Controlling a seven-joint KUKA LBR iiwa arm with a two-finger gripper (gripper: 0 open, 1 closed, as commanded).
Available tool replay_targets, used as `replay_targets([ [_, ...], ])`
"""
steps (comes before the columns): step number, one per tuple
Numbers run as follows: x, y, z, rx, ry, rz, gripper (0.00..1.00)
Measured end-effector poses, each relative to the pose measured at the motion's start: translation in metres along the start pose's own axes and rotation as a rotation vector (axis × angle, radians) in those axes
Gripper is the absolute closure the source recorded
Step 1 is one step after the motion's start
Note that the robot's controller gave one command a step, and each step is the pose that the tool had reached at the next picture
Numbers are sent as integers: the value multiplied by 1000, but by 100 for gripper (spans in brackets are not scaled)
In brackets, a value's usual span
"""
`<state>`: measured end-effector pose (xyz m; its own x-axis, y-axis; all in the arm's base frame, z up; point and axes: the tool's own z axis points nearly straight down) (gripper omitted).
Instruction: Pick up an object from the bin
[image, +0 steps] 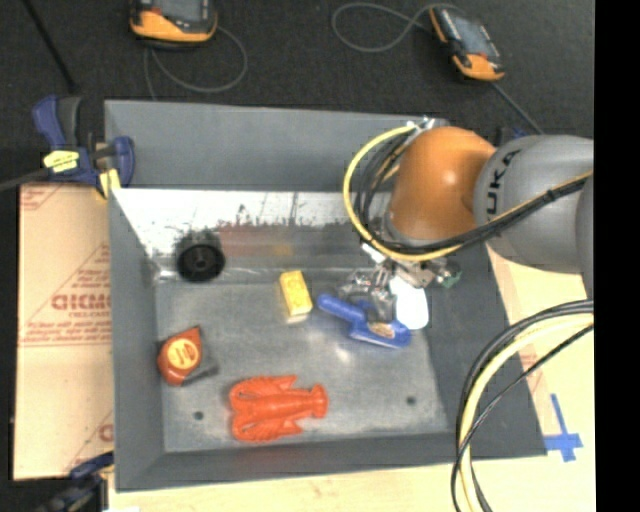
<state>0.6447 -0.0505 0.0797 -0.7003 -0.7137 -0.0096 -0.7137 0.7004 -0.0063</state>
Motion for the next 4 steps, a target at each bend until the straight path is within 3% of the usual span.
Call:
replay_targets([
  [1,2,2,-17,-9,10,0,100],
  [3,0,-2,-47,1,3,2,100],
  [4,1,-1,-55,-4,7,3,100],
])
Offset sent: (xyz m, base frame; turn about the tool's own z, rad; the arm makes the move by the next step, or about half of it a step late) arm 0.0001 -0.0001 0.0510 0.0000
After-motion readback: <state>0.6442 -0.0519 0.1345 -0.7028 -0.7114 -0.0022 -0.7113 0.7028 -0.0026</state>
